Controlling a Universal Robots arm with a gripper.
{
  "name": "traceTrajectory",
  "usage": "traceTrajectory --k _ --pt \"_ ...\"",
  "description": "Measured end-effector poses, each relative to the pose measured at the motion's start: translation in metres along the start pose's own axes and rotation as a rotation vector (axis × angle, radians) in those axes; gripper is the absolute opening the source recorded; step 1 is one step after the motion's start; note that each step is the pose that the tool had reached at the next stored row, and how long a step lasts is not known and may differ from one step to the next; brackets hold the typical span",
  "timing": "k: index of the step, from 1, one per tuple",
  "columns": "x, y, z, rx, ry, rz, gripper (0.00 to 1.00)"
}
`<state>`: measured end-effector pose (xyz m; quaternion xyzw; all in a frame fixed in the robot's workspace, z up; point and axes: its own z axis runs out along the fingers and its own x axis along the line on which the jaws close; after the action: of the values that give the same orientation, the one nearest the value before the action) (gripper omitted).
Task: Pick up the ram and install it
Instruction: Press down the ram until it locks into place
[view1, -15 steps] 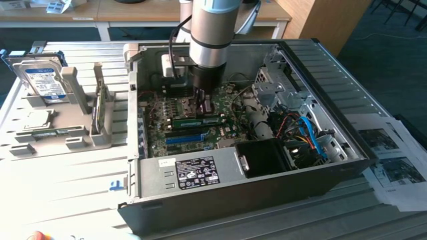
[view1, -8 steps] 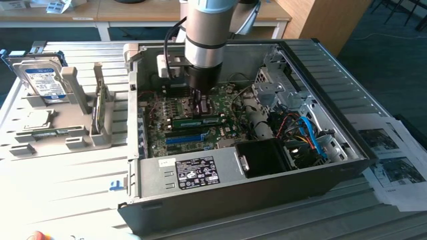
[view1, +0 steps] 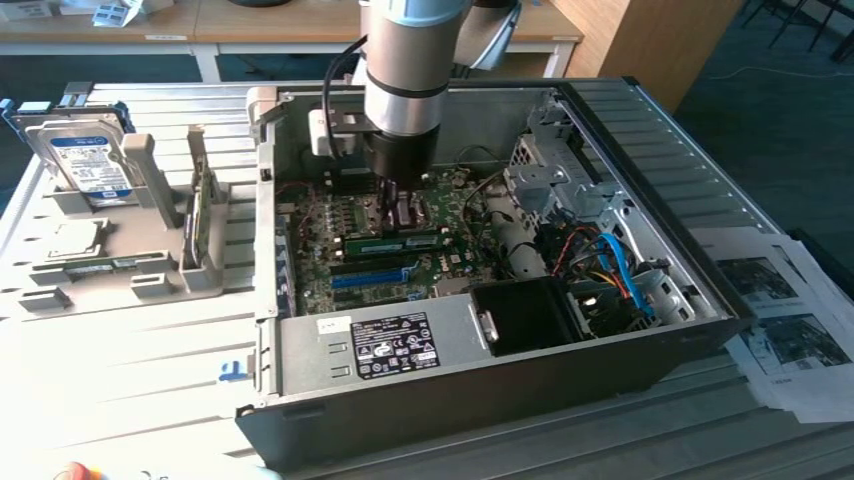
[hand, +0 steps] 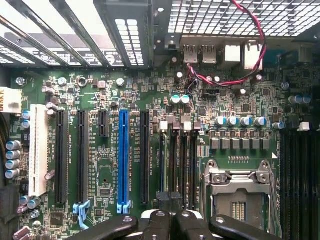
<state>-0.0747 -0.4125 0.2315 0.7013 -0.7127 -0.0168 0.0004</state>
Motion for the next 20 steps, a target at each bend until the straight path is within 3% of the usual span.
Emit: traceTrajectory --k 20 --pt "0.0007 0.005 0.0001 0.0001 0.0001 0.0 0.1"
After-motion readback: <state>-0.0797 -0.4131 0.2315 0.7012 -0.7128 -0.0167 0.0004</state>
